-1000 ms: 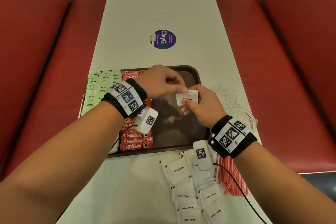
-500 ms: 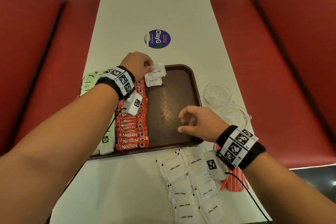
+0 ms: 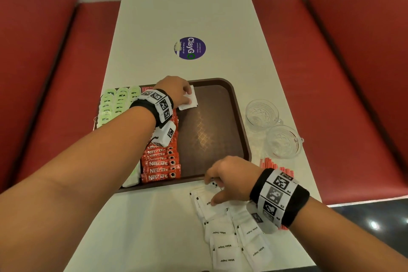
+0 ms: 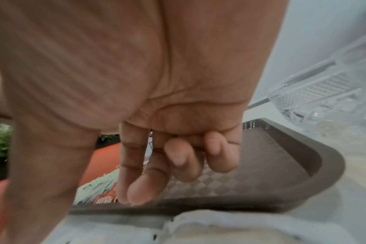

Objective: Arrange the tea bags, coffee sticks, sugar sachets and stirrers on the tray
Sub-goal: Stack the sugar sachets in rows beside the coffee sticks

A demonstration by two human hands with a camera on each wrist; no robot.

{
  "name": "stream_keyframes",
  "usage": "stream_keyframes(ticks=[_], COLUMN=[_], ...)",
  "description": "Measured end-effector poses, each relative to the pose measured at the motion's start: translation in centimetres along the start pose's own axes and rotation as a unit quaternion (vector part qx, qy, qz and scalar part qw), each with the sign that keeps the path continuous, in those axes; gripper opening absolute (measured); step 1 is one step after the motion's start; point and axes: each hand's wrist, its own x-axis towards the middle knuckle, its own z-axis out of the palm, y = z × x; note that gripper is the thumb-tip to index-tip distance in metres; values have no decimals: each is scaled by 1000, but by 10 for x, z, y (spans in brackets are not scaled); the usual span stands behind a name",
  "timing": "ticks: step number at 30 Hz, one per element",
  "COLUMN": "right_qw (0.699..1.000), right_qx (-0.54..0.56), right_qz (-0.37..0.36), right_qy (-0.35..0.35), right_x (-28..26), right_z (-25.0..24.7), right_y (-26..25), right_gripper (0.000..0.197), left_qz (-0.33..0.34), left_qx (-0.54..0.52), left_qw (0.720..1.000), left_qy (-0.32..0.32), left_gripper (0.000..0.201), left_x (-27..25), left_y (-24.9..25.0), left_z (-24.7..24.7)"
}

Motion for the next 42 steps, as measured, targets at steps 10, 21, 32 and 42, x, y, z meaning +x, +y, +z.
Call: stream_keyframes(ticks=[10, 21, 32, 42], right_qw=[998, 999, 970, 949], right_qx=[-59, -25, 163, 248], right_qz=[8, 6, 15, 21], right_qy=[-23, 46, 178, 193], right_x=[6, 0, -7, 2], right_z=[16, 22, 18, 14], right_y=[-10, -7, -6, -16], right_gripper=[47, 20, 20, 40], left_qz=[25, 137, 118, 116], left_qx=[-36, -90, -213, -337], left_qw=[999, 985, 969, 933], left_qy=[24, -59, -32, -38], left_gripper=[33, 13, 31, 16], left_x=[-43, -178, -217, -213], left_y=[13, 32, 34, 38], left_z=[-2, 14, 44, 25])
